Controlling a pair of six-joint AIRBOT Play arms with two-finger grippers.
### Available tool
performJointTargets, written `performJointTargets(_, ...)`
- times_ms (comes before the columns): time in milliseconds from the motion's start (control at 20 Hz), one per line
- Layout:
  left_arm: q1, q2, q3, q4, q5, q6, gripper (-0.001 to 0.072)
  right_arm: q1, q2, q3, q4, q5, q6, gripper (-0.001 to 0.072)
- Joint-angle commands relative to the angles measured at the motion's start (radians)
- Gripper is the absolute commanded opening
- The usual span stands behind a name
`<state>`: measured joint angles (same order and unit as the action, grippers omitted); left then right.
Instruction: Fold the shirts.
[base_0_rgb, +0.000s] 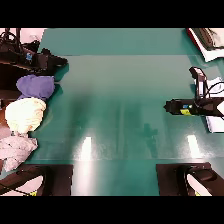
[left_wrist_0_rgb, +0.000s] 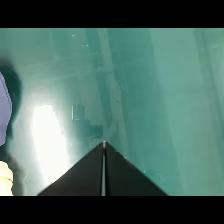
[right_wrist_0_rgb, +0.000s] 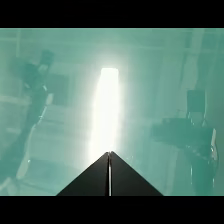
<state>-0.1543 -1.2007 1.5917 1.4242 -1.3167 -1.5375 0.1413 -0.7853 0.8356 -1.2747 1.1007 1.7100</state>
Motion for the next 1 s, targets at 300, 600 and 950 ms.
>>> performJointTargets(300,0.001,0.000,0.000,0.000,0.000,0.000,0.0023,-0.069,0.001,0.000,0.001,-0.001,0.003,0.0017)
performJointTargets(600,0.001,0.000,0.000,0.000,0.001,0.000,0.0023,-0.068,0.000,0.000,0.001,-0.028,0.002,0.0018)
performJointTargets(950,0.004,-0.048,0.000,0.253,0.238,-0.085,0.0625,-0.068,0.000,0.000,0.001,-0.045,0.002,0.0017)
